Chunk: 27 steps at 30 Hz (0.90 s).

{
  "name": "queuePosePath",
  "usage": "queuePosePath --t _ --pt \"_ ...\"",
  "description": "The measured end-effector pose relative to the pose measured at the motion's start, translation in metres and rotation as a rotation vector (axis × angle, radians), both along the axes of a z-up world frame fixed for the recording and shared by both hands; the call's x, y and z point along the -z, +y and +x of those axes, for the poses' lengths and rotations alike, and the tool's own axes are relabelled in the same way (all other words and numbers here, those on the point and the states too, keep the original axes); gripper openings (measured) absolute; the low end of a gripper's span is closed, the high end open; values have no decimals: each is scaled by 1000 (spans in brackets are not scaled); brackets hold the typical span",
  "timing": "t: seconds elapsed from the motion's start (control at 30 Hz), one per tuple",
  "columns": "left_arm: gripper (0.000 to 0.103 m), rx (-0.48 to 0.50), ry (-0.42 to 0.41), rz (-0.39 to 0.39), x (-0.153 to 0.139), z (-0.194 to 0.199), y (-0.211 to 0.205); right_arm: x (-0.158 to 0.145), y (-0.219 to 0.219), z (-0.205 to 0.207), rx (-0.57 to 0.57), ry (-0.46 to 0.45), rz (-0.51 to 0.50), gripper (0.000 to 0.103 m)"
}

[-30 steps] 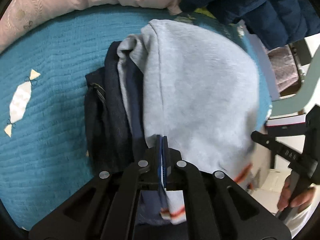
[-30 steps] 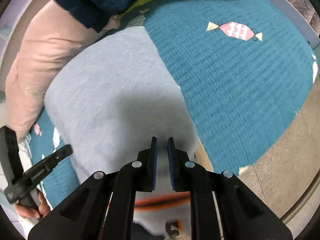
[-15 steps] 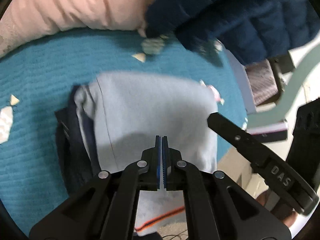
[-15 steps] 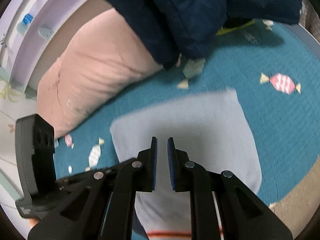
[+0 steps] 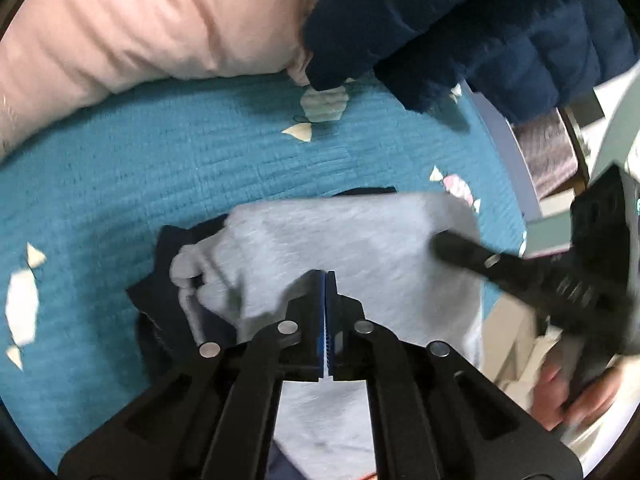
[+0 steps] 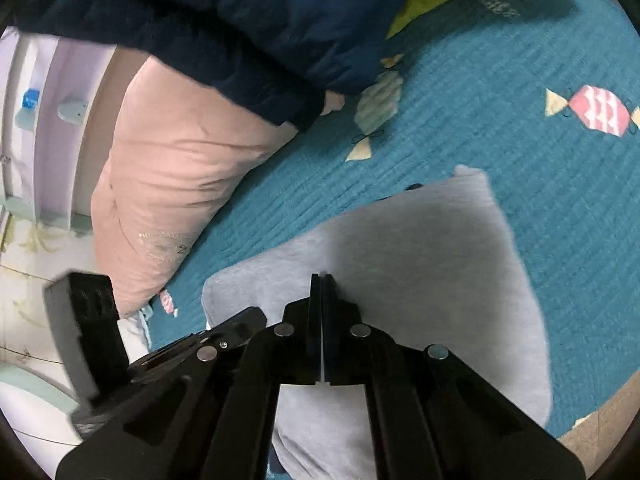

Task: Fold large clothes

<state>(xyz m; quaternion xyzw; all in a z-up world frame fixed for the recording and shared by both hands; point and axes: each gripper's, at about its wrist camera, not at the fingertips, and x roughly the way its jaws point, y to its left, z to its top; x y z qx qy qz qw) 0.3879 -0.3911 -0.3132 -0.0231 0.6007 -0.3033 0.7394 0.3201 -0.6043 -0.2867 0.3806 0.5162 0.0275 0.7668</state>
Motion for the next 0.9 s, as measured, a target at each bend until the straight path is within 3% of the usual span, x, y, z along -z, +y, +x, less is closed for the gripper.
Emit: queuePosePath --t 0.07,0.17,0.23,0.37,0.5,0.6,0.7,0.77,0.83,0.9 --pt "2 6 -14 33 1 -3 4 -6 -8 -7 13 4 -11 0" --pt "2 4 -44 88 -1 -6 11 -10 -21 -19 77 83 -178 0" --pt "2 -4 -44 93 -6 -10 15 -7 -28 -30 93 110 -169 0" --pt "3 6 -28 32 -21 -29 14 -25 -18 -51 102 66 -157 5" --pt "3 39 18 -46 -25 -55 3 -45 19 -62 -24 -4 -153 6" --pt "3 45 13 -21 -13 -73 0 -30 48 -65 -92 54 -128 6" --pt "2 48 66 15 15 -84 3 -7 59 -71 -124 124 -156 6" --pt "2 44 55 -28 23 -88 12 18 53 -81 -111 190 -174 0" --pt "2 63 61 -39 24 -90 17 26 39 -91 -109 157 -113 0" --pt "2 119 37 -28 20 -95 23 23 21 -104 -72 157 -117 0"
